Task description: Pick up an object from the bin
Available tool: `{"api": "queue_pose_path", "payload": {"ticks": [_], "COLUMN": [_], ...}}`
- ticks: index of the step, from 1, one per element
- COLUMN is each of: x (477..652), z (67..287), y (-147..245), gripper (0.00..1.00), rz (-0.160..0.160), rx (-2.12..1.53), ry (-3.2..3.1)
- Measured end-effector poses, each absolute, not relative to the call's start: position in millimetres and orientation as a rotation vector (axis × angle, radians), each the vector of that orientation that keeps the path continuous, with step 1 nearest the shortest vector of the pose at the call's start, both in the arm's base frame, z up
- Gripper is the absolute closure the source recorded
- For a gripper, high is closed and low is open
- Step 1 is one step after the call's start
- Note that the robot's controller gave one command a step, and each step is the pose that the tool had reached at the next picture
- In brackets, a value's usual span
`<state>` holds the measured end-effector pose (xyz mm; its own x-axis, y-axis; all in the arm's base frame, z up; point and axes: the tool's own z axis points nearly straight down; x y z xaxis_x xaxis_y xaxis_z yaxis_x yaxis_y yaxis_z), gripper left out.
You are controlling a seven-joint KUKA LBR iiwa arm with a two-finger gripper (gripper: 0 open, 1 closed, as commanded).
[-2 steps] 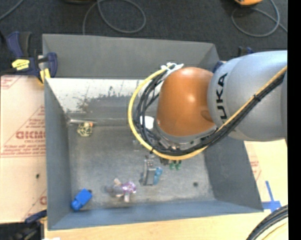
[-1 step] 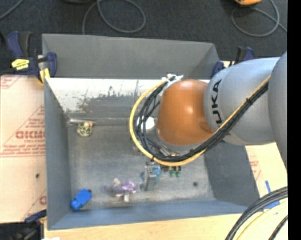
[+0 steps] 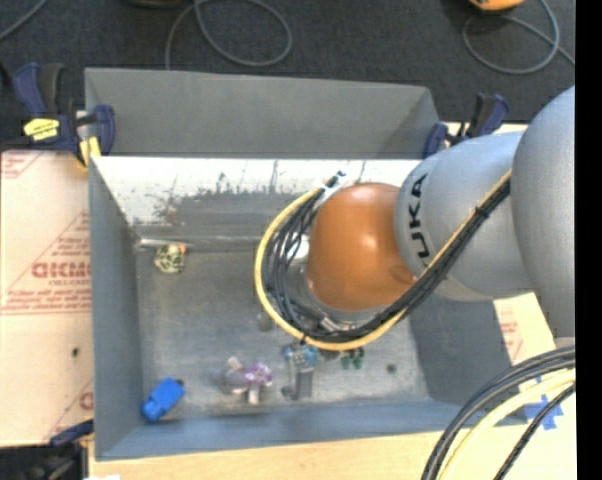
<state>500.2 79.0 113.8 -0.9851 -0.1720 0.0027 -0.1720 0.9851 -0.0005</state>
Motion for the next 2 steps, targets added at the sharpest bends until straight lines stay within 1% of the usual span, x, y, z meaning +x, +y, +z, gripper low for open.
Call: {"api": "queue_pose_path", "payload": {"ticks": [1, 2], "x": [493.9, 484.0], "z": [82.5, 73.3], "y": [84.2, 117.3], "gripper": [0.0, 1.0], "rz": [0.002, -0.002], "rx": [0.715, 0.855], "ry": [-3.07, -3.023]}}
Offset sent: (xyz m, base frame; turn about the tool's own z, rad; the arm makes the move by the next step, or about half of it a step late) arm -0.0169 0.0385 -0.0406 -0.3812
